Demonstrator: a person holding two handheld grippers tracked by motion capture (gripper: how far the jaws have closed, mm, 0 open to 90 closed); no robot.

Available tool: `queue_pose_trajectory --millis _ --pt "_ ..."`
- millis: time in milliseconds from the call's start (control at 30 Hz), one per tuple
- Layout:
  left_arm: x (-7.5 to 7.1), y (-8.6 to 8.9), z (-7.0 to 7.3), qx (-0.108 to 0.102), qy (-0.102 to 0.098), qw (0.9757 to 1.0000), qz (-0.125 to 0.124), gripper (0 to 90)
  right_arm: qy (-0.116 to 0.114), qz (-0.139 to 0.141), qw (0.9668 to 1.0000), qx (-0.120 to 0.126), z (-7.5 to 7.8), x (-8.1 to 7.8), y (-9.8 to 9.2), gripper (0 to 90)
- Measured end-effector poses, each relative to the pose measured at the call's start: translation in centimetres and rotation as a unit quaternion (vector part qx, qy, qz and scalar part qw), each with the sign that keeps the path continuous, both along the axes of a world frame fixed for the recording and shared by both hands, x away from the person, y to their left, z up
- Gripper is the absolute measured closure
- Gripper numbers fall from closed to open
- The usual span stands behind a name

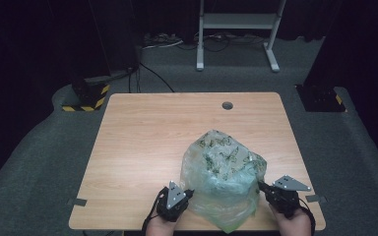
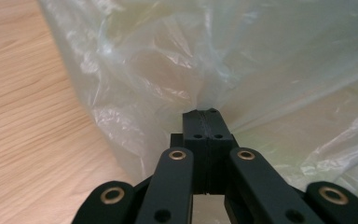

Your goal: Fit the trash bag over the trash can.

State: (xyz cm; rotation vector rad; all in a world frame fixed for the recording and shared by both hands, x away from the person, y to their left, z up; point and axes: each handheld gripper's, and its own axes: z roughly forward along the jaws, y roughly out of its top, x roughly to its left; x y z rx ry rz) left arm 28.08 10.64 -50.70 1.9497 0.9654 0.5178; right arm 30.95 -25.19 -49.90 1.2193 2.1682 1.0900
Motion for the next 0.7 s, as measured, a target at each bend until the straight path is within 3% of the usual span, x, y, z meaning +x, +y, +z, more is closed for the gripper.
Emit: queue_pose_trajectory --millis 67,133,200,233,300,433,600,700 --pt "0.6 0.3 -0.1 0.008 0.004 0.9999 0.008 89.8 0.000 -0.008 1.0000 0.005 0.1 0.0 -0.4 84.1" --pt "0.7 0.5 0.2 0.006 -0.001 0.9999 0.013 89.2 -0.003 -0.016 0.9996 0.022 0.5 -0.1 -1.0 71.8" --pt "-0.1 0.9 1.2 -0.003 -0.019 0.9997 0.018 75.5 -0.019 -0.031 0.9983 0.045 1.8 -0.7 -2.2 56.4" --pt "-0.5 1.1 1.5 -0.005 -0.025 0.9994 0.023 72.0 -0.025 -0.034 0.9976 0.054 2.3 -0.9 -2.5 54.0" --pt "-0.8 1.3 1.9 -0.010 -0.031 0.9991 0.026 68.2 -0.033 -0.037 0.9971 0.058 2.8 -1.2 -2.8 51.7" --pt "-2.0 2.1 3.6 -0.030 -0.064 0.9968 0.037 58.3 -0.060 -0.035 0.9951 0.070 4.6 -2.2 -3.2 48.2" --pt "-2.9 2.6 5.9 -0.065 -0.106 0.9911 0.047 52.9 -0.089 -0.023 0.9923 0.083 6.8 -3.0 -2.4 44.7" --pt "-2.9 2.4 7.2 -0.090 -0.117 0.9885 0.032 48.9 -0.105 -0.012 0.9895 0.099 7.9 -3.3 -1.8 42.0"
